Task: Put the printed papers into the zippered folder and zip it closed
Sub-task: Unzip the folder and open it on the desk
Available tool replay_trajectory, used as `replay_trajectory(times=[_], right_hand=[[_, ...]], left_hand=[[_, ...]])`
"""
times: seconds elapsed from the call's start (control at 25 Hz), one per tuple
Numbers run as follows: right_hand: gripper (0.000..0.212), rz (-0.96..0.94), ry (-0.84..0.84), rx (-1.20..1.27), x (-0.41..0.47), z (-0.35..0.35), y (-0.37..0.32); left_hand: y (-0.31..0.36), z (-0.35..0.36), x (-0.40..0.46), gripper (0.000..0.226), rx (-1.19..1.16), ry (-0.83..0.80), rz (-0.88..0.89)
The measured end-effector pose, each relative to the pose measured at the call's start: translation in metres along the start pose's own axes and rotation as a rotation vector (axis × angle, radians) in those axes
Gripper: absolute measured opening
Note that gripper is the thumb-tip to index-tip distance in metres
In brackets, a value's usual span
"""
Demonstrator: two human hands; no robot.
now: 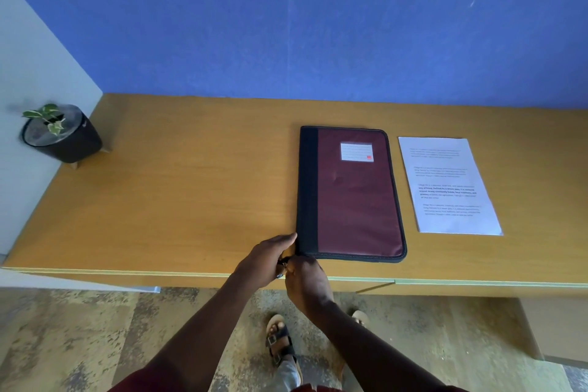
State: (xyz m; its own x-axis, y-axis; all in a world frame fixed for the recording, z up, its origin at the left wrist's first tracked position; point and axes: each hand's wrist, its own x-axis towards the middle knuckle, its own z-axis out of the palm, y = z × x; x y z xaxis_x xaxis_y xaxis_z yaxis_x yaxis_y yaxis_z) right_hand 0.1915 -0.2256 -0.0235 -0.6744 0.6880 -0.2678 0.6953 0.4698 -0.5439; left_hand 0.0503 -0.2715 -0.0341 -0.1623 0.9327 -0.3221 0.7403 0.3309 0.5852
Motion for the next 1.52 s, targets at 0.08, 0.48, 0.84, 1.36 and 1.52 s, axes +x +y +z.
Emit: replay_trajectory(times=[0.08,0.48,0.84,1.36,1.52], right_hand=[[0.014,-0.014,-0.005,-0.001,0.0,-0.001,0.001],[0.016,-0.023,0.125,0.042,0.004,-0.027,0.021],[0.012,0.108,0.222,0.034,0.018,-0.079,0.081],[0.035,0.211,0.212,0.081,0.039,-0.155,0.19],[0.037,0.074,0.109,0.116,0.051,-0.171,0.213]], left_hand=[[0.0,0.0,-0.001,0.082,0.008,0.002,-0.004],[0.029,-0.001,0.007,0.069,0.194,0.099,-0.051],[0.086,0.012,0.045,0.05,0.199,0.178,-0.013],[0.178,0.057,0.126,0.068,0.192,0.105,-0.068],[0.197,0.069,0.152,0.077,0.224,0.083,-0.103]])
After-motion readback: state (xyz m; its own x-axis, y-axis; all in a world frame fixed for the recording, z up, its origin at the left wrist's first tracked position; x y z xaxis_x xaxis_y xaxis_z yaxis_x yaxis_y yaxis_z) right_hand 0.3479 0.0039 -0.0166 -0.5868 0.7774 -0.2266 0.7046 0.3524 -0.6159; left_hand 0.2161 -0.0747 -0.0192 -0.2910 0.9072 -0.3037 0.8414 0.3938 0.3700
